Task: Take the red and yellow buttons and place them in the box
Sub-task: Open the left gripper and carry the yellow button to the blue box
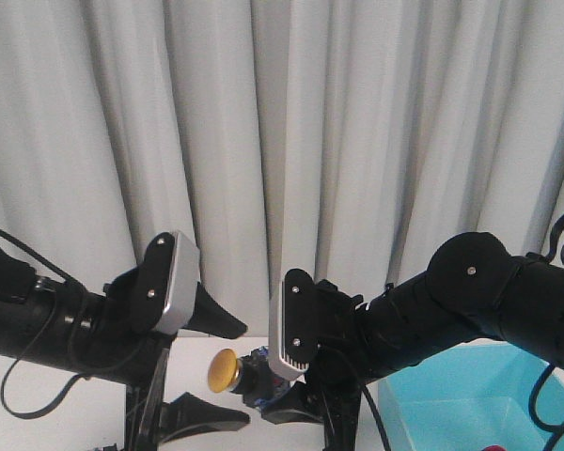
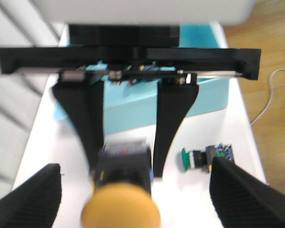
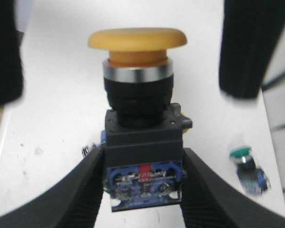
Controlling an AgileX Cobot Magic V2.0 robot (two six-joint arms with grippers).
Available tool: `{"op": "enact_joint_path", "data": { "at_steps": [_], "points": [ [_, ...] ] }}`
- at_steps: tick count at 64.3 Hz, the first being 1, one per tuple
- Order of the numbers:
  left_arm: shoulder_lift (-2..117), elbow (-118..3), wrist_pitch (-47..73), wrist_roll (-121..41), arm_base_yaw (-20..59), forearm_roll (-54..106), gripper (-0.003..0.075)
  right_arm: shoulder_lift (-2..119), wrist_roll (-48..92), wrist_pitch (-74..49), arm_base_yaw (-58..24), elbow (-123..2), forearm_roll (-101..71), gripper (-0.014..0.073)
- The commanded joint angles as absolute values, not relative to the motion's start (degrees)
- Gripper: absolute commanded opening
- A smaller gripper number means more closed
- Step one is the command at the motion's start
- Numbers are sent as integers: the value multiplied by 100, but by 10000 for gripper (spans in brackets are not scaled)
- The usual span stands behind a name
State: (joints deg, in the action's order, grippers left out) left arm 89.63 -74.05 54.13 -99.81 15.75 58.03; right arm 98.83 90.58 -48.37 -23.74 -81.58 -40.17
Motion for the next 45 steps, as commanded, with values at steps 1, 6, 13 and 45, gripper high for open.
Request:
{"op": "enact_joint_path", "data": {
  "at_steps": [1, 6, 13, 45],
  "points": [
    [8551, -7553, 5040, -9308, 1580, 5716, 603, 9510, 8289, -4611, -2342, -8352, -3607, 199],
    [8424, -7553, 4753, -8681, 1580, 5291, 599, 9398, 7404, -4611, -2342, -8352, -2933, 199],
    [8327, -7553, 4585, -7784, 1580, 4696, 588, 9242, 6077, -4626, -2342, -8352, -1927, 199],
    [8310, -7553, 4399, -4064, 1580, 2709, 586, 8789, 871, -6223, -1801, -8289, 1188, 199]
  ]
}}
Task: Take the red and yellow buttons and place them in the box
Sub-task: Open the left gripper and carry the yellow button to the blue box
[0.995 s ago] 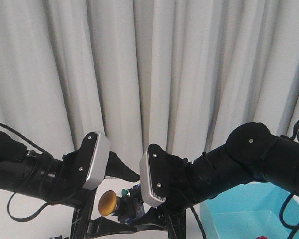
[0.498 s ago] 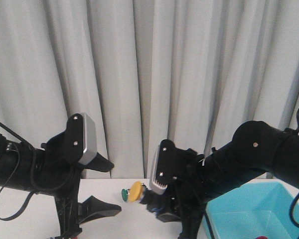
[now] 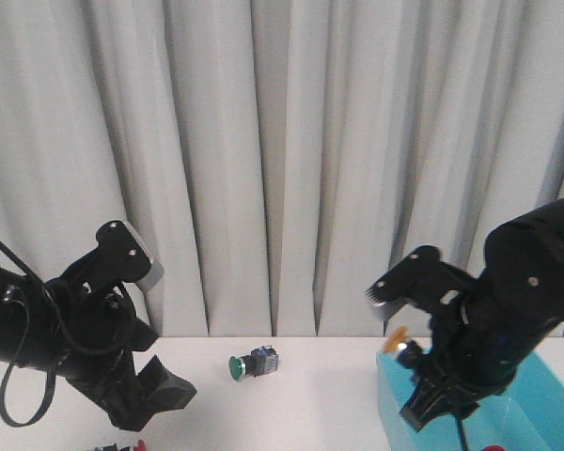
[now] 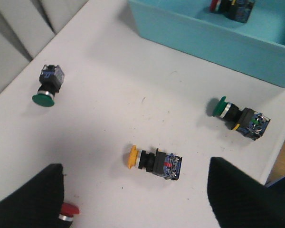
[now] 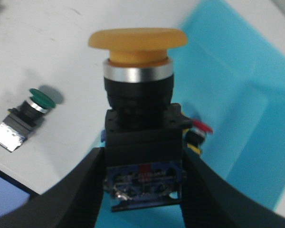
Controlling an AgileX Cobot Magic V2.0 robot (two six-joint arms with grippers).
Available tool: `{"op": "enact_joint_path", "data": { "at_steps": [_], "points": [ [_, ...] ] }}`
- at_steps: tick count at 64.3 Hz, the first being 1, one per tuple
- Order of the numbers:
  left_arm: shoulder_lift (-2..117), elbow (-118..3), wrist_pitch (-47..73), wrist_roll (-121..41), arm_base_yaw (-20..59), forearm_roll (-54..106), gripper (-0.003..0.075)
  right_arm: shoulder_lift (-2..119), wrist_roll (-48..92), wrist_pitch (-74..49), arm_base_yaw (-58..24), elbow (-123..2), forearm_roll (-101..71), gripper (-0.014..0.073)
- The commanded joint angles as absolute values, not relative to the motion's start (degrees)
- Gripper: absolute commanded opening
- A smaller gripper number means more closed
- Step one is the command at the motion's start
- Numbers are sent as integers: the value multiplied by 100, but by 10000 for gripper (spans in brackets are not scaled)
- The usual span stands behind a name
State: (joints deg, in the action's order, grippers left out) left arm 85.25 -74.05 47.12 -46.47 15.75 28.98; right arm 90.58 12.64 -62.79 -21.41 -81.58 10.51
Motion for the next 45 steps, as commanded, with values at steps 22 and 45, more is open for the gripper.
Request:
{"op": "enact_joint_path", "data": {
  "at_steps": [22, 45],
  "points": [
    [8310, -7553, 4473, -3596, 1580, 2234, 586, 8489, 1051, -5662, 156, -7644, 219, 199],
    [8310, -7553, 4473, -3601, 1580, 2234, 586, 8506, 1062, -5361, 713, -7533, -235, 199]
  ]
}}
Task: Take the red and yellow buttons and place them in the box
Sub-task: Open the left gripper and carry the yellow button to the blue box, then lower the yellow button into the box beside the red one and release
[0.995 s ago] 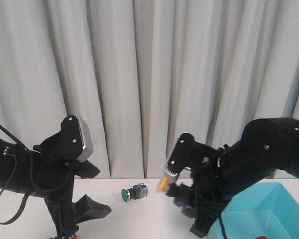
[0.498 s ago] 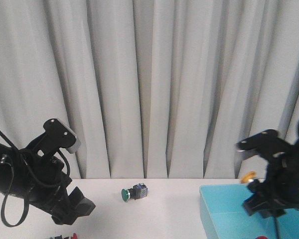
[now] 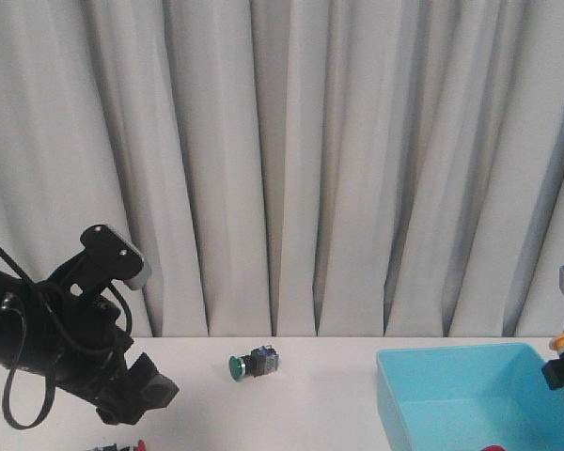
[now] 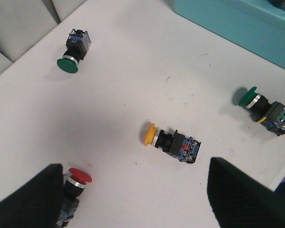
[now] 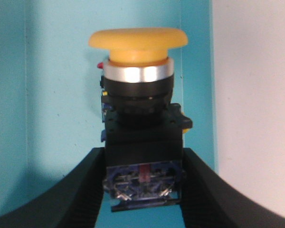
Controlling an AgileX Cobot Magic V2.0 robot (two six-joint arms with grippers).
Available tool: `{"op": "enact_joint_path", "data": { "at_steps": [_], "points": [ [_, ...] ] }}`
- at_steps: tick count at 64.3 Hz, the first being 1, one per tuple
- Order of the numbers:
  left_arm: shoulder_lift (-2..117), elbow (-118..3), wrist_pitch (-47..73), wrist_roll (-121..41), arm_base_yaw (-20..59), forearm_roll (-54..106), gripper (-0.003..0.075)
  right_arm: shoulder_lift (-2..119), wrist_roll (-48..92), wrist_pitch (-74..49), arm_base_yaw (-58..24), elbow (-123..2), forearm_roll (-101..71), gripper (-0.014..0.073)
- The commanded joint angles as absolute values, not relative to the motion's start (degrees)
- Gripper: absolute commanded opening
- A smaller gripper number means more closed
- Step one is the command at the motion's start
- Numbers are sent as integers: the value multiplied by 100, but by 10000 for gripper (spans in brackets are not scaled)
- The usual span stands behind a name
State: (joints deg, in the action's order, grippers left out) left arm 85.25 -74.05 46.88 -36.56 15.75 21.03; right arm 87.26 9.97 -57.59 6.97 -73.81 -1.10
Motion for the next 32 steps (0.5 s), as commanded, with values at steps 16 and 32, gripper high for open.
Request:
{"op": "enact_joint_path", "data": {
  "at_steps": [16, 32],
  "points": [
    [8310, -7553, 4473, -3601, 1580, 2234, 586, 8729, 1212, -5309, 721, -7533, -756, 199],
    [8310, -7553, 4473, -3601, 1580, 2234, 586, 9648, 2038, -5422, 721, -7533, -1868, 199]
  ]
}}
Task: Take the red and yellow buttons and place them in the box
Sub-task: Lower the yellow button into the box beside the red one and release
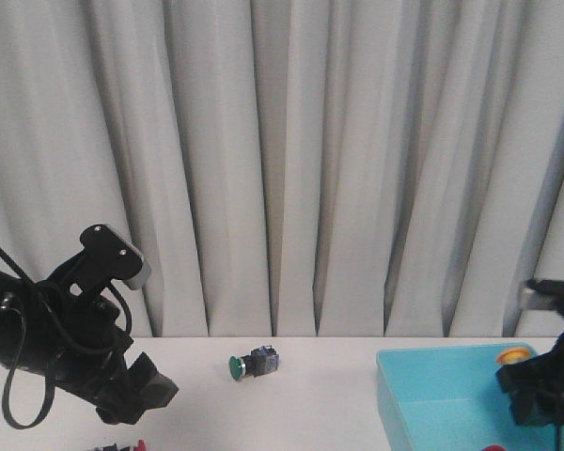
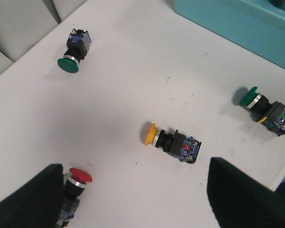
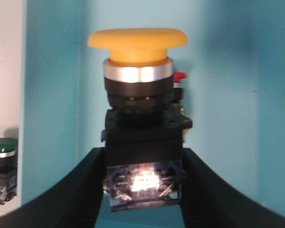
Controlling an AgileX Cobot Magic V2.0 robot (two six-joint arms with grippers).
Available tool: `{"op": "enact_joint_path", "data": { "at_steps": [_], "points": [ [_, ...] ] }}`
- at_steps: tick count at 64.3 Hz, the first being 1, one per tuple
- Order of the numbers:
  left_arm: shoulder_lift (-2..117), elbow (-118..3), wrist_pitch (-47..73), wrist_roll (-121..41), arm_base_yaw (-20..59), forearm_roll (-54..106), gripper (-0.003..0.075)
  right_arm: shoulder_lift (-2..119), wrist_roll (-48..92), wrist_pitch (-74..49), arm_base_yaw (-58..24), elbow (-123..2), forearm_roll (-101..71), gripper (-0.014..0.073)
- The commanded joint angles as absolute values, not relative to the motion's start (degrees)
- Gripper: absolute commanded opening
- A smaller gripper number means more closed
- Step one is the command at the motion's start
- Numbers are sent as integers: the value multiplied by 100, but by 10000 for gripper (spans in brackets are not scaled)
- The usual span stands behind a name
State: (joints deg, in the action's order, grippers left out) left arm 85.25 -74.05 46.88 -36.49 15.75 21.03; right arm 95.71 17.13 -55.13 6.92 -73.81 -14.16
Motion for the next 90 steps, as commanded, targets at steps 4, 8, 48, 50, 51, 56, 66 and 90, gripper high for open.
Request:
{"op": "enact_joint_path", "data": {
  "at_steps": [4, 8, 48, 50, 51, 56, 66, 90],
  "points": [
    [8310, -7553, 4473, -3601, 1580, 2234, 586, 9887, 2158, -5473, 680, -7533, -1966, 199],
    [8310, -7553, 4473, -3601, 1580, 2234, 586, 10100, 2273, -5497, 582, -7533, -1972, 199],
    [8310, -7553, 4473, -3605, 1580, 2234, 586, 11158, 2066, -5001, 141, -7533, -1550, 225],
    [8310, -7553, 4473, -3605, 1580, 2234, 586, 11179, 2066, -5016, 141, -7533, -1550, 232],
    [8310, -7553, 4473, -3605, 1580, 2234, 586, 11179, 2066, -5015, 141, -7533, -1550, 237],
    [8310, -7553, 4473, -3605, 1580, 2234, 586, 11191, 2066, -5015, 141, -7533, -1550, 274],
    [8310, -7553, 4473, -3605, 1580, 2234, 586, 11184, 2074, -5015, 141, -7533, -1550, 358],
    [8310, -7553, 4473, -3605, 1580, 2234, 586, 10231, 2021, -5701, 141, -7544, -1555, 371]
  ]
}}
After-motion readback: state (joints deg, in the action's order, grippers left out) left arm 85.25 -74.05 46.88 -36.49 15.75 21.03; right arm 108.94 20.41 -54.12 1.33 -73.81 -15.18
